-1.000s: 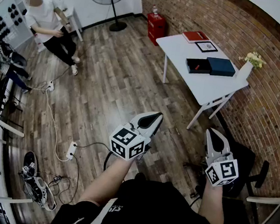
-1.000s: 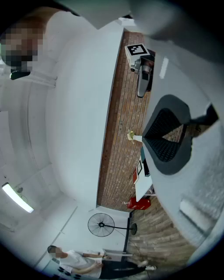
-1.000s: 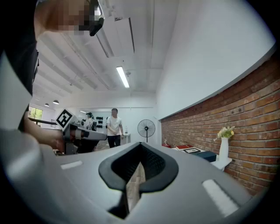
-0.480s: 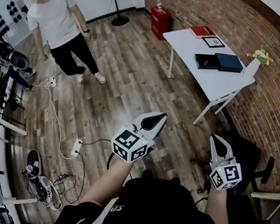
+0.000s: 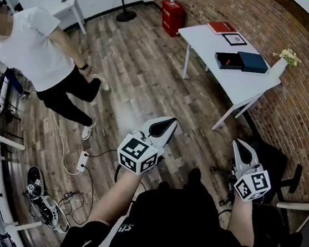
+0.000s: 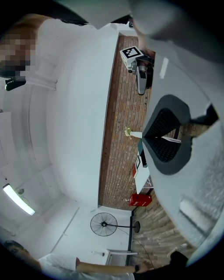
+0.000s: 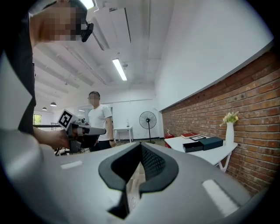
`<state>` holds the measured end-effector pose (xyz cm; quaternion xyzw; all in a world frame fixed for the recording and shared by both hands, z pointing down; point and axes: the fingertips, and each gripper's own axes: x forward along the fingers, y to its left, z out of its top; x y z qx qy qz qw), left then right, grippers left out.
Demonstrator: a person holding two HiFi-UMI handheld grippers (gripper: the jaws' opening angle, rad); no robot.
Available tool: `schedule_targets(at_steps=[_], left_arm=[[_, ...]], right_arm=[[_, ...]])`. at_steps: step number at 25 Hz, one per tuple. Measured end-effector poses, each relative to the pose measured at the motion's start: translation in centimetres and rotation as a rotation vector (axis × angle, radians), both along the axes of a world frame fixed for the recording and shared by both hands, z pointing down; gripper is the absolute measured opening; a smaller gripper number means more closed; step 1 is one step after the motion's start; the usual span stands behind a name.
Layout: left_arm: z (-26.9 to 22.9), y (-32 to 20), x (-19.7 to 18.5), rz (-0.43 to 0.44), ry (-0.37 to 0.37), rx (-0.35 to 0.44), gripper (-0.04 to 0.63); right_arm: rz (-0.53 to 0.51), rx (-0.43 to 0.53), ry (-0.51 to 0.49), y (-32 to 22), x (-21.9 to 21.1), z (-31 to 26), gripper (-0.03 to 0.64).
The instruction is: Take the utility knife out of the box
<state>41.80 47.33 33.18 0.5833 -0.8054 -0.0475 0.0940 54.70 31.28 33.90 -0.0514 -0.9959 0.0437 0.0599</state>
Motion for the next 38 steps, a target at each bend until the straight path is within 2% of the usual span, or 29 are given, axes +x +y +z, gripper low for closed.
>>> schedule_targets(at_steps=[5,12,27,32,38], left_arm=[[1.0,-1.0,-2.7,-0.018,0.036,-0.005,0.006],[2.7,-4.6,-6.6,-0.016,0.071,-0.05,0.006],[5.8,-20.4,-16.3,0.037,0.136,-0.144,0.006],[6.6,-24.6,-17.9,0.067,0.151,-0.166,0.006],[6.0,-28.2,-20.3,0.071,0.145,-0.152,0.006]], right_arm=[[-0.027,-0.036,0.023,0.0,-2.2,1.3,0.0],[-0.028,-0.092,0.039,-3.5,-6.2,2.5,0.0],[-0.059,-0.191,0.114,-16.7,-17.5,6.2,0.0],[-0.059,-0.219,0.131,-20.3,-19.7,7.4,0.002],[-0.059,-0.205,0.126,-23.9,-21.5,7.0,0.001]])
